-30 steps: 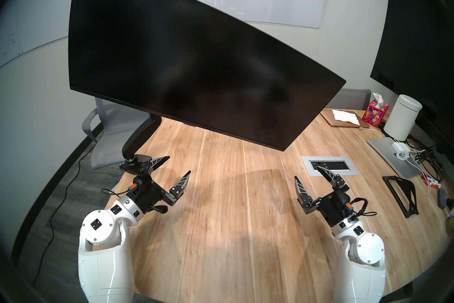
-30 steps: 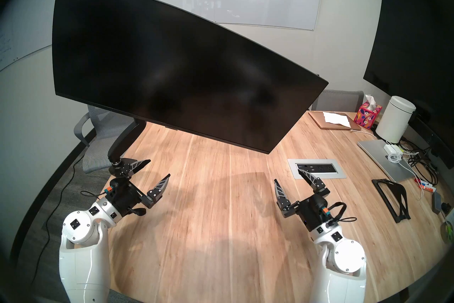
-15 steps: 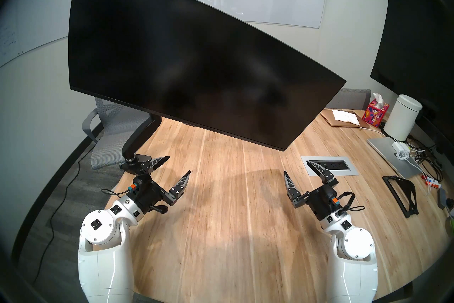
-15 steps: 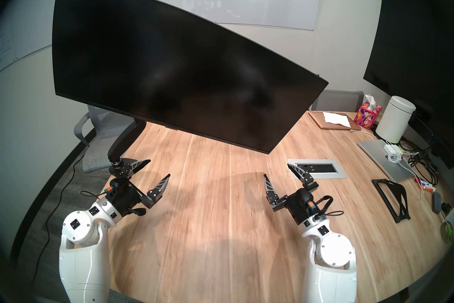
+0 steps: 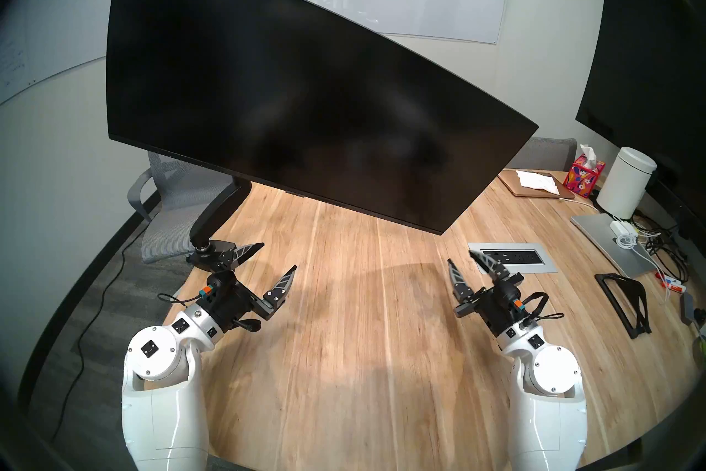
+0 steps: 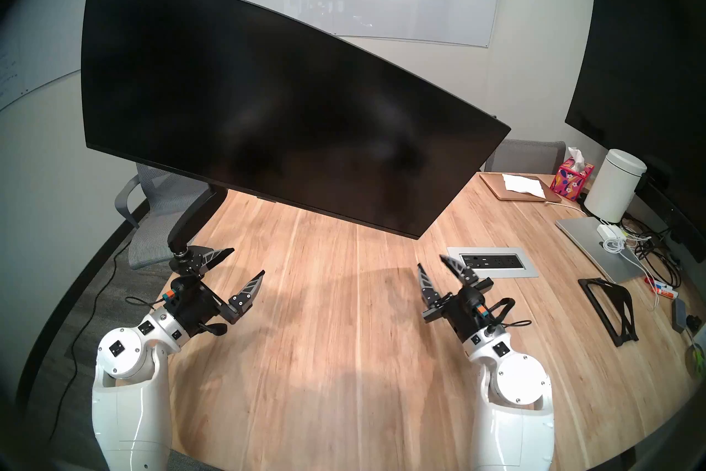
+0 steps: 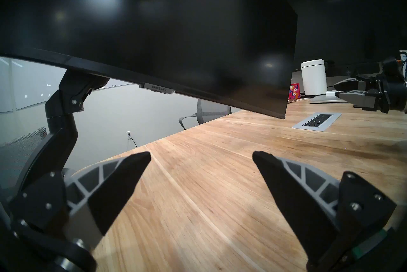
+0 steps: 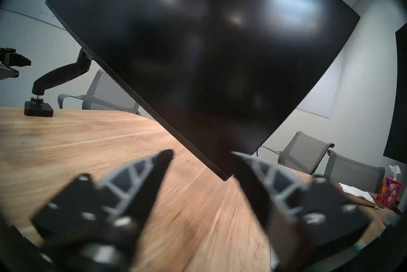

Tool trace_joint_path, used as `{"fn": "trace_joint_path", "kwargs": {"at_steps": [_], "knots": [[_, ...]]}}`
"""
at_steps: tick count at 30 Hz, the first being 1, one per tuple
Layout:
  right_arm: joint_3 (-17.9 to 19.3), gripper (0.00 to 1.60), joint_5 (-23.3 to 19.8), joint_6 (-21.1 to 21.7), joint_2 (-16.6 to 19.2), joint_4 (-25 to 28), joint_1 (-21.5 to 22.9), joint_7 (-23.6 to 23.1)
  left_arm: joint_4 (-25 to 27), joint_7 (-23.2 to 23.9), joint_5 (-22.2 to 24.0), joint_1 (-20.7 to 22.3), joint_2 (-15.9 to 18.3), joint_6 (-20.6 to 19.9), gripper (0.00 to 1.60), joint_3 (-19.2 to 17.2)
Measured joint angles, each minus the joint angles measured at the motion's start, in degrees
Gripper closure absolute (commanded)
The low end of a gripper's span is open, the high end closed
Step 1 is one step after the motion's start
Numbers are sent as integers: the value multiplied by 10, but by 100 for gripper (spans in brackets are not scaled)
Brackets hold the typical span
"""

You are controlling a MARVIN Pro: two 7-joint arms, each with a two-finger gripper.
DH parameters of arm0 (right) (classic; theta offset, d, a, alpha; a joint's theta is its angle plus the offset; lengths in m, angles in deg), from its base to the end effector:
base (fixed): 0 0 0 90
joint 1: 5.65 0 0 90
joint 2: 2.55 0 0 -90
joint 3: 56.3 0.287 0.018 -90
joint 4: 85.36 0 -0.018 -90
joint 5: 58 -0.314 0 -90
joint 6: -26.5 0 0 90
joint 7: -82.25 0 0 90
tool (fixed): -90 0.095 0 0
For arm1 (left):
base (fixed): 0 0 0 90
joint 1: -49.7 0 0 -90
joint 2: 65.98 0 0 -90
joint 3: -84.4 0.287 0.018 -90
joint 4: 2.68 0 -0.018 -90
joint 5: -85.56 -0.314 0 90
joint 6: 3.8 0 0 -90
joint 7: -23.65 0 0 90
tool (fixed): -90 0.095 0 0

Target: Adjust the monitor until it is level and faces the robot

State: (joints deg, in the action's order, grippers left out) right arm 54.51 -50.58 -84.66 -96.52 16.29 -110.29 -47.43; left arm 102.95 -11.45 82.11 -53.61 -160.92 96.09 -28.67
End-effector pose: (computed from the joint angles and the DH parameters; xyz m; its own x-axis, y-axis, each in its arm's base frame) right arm 0.3224 -0.0652 -0.3059 -0.2319 0.2461 0.9411 0.3115 -0.8977 0.3116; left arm 0.3187 0.0578 -0.2876 -0.1517 -0.1448 0.9778 -0.5096 -0.8362 -0.2029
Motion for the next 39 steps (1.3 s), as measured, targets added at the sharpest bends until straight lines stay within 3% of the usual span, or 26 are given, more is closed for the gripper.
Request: {"fn": "trace_joint_path", "kwargs": {"at_steps": [2, 6, 9, 11, 12, 13, 14, 16, 17, 24, 39], "knots": [[0, 76, 0, 2, 1, -1, 0, -3, 0, 0, 0, 0, 0, 0, 0, 0], [-1, 82, 0, 3, 2, -2, 0, -6, 0, 0, 0, 0, 0, 0, 0, 0], [-1, 97, 0, 3, 3, -3, 0, -9, 0, 0, 0, 0, 0, 0, 0, 0], [-1, 115, 1, 3, 4, -5, 1, -11, 0, 0, 0, 0, 0, 0, 0, 0], [-1, 115, 1, 2, 4, -7, 1, -12, 0, 0, 0, 0, 0, 0, 0, 0], [-1, 136, 1, 2, 4, -8, 1, -12, 0, 0, 0, 0, 0, 0, 0, 0], [-1, 145, 2, 2, 5, -11, 2, -12, 0, 0, 0, 0, 0, 0, 0, 0], [-1, 151, 2, 2, 5, -15, 3, -13, 0, 0, 0, 0, 0, 0, 0, 0], [-1, 145, 3, 2, 6, -21, 5, -13, 0, 0, 0, 0, 0, 0, 0, 0], [-1, 160, 8, 2, 12, -46, 14, -10, 0, 0, 0, 0, 0, 0, 0, 0], [-9, 160, 36, -1, 24, -93, 47, 3, 0, 0, 0, 0, 0, 0, 0, 0]]}}
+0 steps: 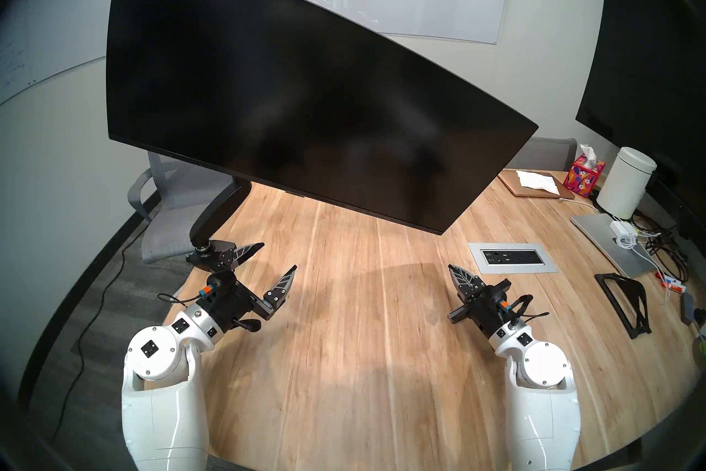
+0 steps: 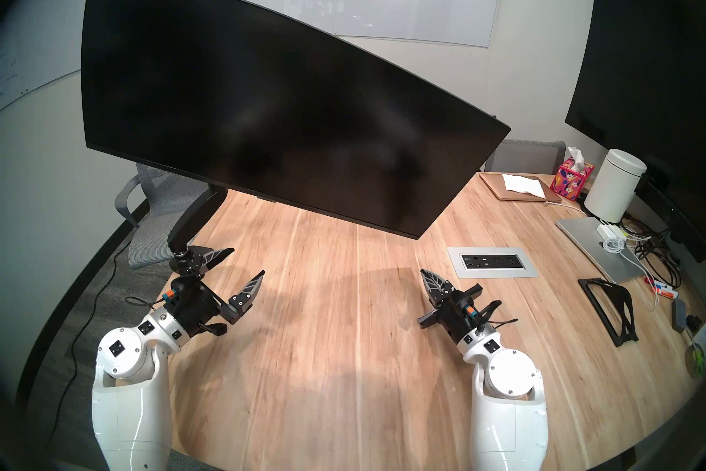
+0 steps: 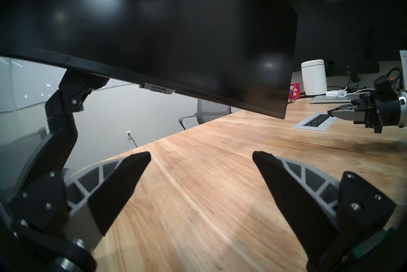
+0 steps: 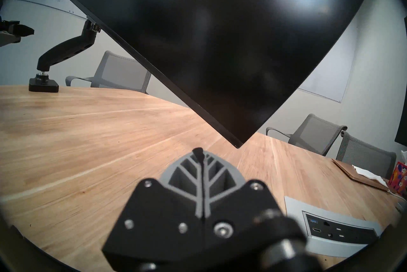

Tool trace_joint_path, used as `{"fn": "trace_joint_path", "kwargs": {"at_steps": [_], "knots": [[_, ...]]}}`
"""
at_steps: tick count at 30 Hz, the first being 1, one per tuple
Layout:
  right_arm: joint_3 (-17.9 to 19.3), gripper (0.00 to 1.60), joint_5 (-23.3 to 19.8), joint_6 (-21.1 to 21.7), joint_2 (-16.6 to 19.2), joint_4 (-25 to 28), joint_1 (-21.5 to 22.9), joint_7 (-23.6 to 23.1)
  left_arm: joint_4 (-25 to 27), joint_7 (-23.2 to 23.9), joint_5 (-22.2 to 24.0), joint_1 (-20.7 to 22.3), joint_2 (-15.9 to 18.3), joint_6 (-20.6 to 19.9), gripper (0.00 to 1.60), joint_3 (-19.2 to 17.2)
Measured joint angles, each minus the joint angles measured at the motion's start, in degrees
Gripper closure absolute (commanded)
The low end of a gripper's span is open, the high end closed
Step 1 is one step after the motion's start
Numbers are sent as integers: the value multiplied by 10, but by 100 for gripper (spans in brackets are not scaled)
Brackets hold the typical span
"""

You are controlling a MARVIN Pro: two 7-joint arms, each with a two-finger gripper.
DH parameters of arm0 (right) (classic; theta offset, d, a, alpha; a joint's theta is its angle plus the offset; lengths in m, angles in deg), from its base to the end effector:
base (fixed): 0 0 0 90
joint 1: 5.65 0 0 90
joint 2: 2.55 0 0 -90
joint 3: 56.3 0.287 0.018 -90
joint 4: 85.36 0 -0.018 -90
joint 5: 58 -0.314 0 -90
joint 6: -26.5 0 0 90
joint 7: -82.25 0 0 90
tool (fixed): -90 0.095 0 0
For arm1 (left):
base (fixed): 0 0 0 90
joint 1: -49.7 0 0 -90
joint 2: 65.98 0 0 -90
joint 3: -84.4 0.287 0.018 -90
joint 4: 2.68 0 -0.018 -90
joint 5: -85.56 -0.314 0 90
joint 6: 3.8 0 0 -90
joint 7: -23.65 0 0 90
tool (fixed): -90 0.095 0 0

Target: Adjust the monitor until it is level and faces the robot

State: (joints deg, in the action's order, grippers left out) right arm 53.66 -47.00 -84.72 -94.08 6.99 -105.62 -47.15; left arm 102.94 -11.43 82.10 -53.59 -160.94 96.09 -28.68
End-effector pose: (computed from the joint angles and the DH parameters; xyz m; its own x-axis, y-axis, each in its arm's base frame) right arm 0.3442 -0.0689 -0.3414 -0.1526 0.2793 0.9480 0.3575 -0.8786 0.3165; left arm 0.3188 0.0578 -0.2876 -0.1517 -0.1446 0.9778 -0.5096 -0.8362 -0.2028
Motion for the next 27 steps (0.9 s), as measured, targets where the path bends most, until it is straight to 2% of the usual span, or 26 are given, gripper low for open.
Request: {"fn": "trace_joint_path", "kwargs": {"at_steps": [11, 27], "knots": [[-5, 160, 11, -2, 6, -20, 22, 8, 0, 0, 0, 0, 0, 0, 0, 0], [4, 160, 20, -14, 22, -82, 55, 24, 0, 0, 0, 0, 0, 0, 0, 0]]}}
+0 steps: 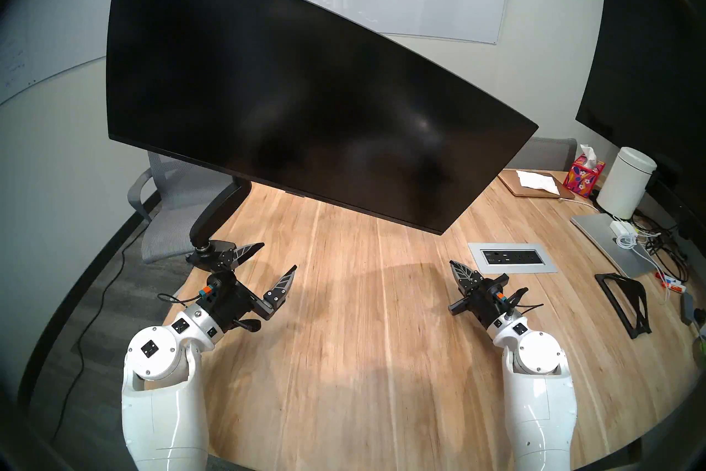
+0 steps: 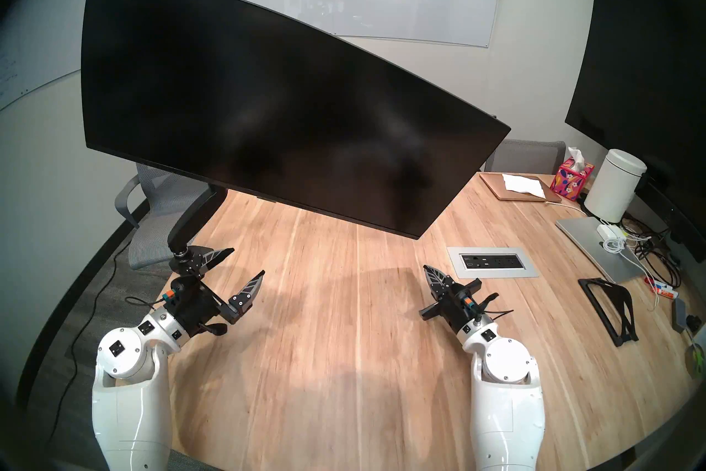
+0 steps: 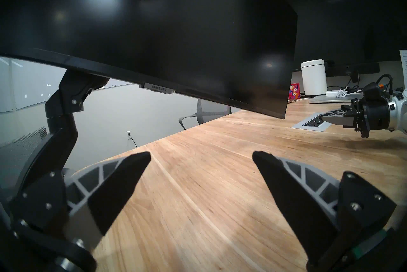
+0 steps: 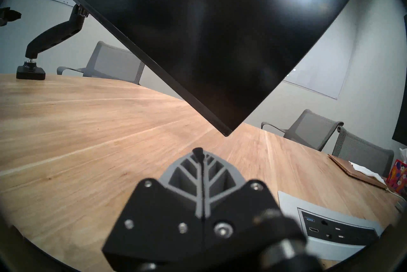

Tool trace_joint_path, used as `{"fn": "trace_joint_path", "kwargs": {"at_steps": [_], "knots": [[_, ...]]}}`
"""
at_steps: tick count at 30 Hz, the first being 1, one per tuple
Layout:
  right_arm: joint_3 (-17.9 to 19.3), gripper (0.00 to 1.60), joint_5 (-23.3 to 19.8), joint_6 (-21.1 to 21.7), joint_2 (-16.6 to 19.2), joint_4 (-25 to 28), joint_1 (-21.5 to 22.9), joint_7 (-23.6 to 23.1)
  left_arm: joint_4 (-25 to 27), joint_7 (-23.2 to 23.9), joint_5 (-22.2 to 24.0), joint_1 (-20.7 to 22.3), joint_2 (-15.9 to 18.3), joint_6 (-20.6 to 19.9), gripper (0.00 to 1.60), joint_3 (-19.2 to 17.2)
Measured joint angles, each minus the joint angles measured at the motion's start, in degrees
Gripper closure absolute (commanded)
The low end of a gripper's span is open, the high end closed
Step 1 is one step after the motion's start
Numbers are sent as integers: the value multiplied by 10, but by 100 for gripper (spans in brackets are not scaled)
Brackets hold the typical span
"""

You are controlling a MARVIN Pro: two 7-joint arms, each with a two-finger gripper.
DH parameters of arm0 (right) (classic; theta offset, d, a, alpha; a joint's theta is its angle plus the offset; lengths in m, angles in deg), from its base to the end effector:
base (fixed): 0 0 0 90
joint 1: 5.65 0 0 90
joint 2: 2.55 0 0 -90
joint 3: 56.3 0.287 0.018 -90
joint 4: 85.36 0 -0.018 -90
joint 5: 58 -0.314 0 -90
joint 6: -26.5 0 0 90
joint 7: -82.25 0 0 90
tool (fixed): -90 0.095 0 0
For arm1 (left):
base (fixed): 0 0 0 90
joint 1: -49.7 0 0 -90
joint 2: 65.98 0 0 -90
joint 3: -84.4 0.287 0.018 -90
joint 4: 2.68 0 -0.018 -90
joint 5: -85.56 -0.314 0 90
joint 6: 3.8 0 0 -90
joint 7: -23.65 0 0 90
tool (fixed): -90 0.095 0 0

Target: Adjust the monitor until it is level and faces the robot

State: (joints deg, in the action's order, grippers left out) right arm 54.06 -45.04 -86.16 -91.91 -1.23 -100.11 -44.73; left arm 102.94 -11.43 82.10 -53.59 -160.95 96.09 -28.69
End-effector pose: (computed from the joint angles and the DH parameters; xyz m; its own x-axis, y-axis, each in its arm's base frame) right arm 0.3698 -0.0844 -0.3575 -0.1281 0.3058 0.9434 0.3305 -0.8837 0.3313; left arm 0.3188 0.0578 -0.2876 -0.1517 -0.1445 0.9778 -0.5094 -0.8363 -0.2026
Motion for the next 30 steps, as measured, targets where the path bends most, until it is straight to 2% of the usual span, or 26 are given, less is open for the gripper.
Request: {"fn": "trace_joint_path", "kwargs": {"at_steps": [13, 30], "knots": [[-7, 160, 23, -17, 12, -40, 26, 9, 0, 0, 0, 0, 0, 0, 0, 0], [-18, 160, 26, -27, 22, -68, 55, 16, 0, 0, 0, 0, 0, 0, 0, 0]]}}
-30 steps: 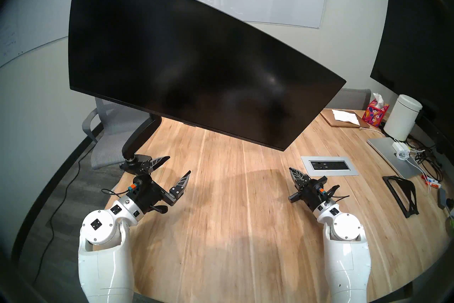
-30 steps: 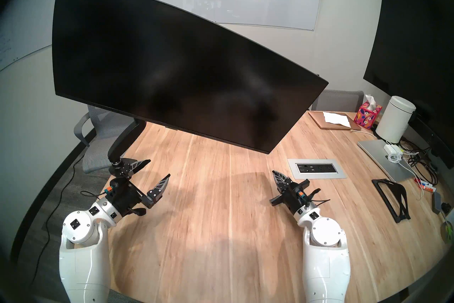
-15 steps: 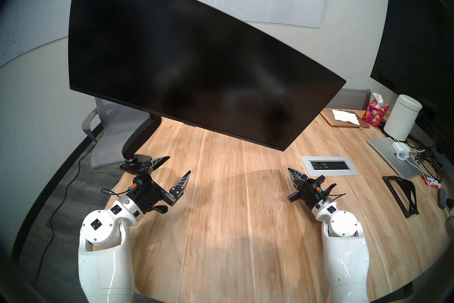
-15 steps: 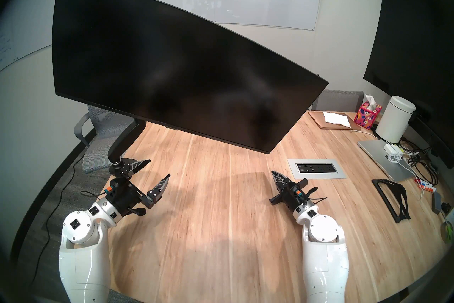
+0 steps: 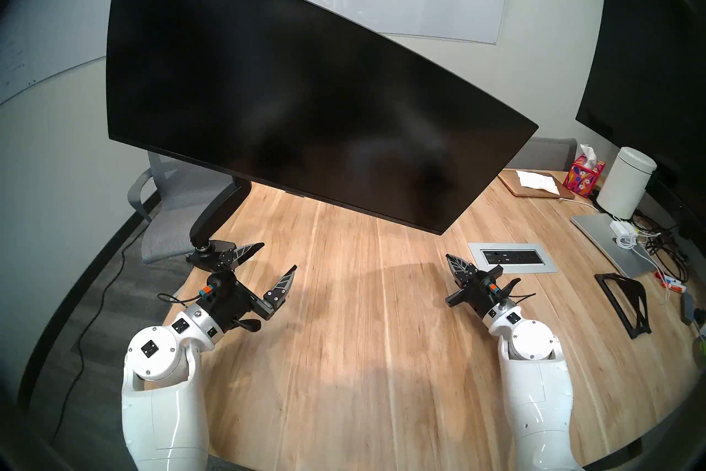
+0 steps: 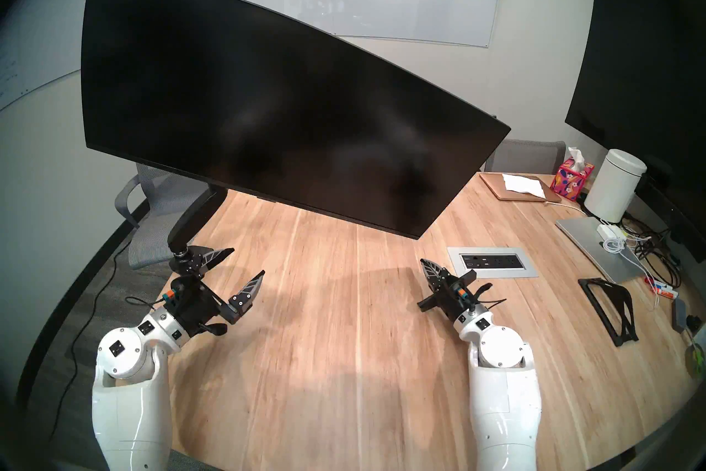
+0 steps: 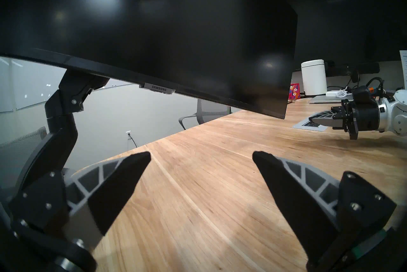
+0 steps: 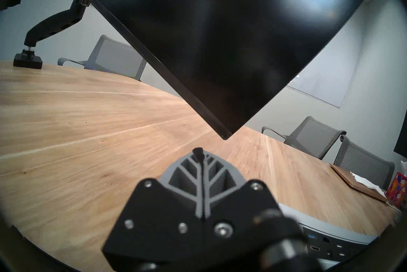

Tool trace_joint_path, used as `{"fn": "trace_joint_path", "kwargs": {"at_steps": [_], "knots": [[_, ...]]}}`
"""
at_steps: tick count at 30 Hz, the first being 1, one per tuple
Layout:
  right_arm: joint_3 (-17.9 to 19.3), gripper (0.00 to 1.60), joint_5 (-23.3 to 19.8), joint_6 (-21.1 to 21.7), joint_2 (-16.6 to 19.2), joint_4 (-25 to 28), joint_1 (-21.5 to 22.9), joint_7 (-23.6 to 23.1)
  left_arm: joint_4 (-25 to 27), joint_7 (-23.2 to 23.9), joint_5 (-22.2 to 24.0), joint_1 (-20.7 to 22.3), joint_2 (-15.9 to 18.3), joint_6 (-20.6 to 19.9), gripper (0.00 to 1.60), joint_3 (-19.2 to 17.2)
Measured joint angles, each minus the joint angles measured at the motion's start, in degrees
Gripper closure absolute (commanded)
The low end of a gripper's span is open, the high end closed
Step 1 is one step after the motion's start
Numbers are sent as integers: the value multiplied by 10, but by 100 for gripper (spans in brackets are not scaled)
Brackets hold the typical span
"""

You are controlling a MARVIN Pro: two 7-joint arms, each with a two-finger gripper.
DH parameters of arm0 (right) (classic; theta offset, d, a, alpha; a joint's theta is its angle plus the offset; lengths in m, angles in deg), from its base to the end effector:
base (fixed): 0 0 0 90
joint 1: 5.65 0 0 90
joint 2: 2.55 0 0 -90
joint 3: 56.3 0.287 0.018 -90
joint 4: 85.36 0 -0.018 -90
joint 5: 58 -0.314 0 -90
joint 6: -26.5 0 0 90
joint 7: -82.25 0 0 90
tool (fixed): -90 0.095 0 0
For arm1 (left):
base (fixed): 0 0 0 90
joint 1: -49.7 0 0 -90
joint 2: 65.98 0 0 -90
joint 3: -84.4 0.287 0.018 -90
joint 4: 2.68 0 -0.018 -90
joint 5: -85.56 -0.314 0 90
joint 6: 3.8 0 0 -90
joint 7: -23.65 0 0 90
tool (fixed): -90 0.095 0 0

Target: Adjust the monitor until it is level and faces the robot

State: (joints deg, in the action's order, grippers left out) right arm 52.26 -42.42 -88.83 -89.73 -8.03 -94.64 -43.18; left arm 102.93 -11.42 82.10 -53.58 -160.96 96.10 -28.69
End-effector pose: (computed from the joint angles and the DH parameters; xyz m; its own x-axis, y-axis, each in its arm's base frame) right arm 0.3982 -0.0844 -0.3614 -0.1537 0.3483 0.9247 0.3445 -0.8582 0.3805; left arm 0.3188 0.0577 -0.2876 -0.1519 -0.1444 0.9778 -0.5095 -0.8363 -0.2026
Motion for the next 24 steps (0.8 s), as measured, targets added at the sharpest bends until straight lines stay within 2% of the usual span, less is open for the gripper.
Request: {"fn": "trace_joint_path", "kwargs": {"at_steps": [24], "knots": [[-25, 160, 31, -9, 10, -50, 38, 11, 0, 0, 0, 0, 0, 0, 0, 0]]}}
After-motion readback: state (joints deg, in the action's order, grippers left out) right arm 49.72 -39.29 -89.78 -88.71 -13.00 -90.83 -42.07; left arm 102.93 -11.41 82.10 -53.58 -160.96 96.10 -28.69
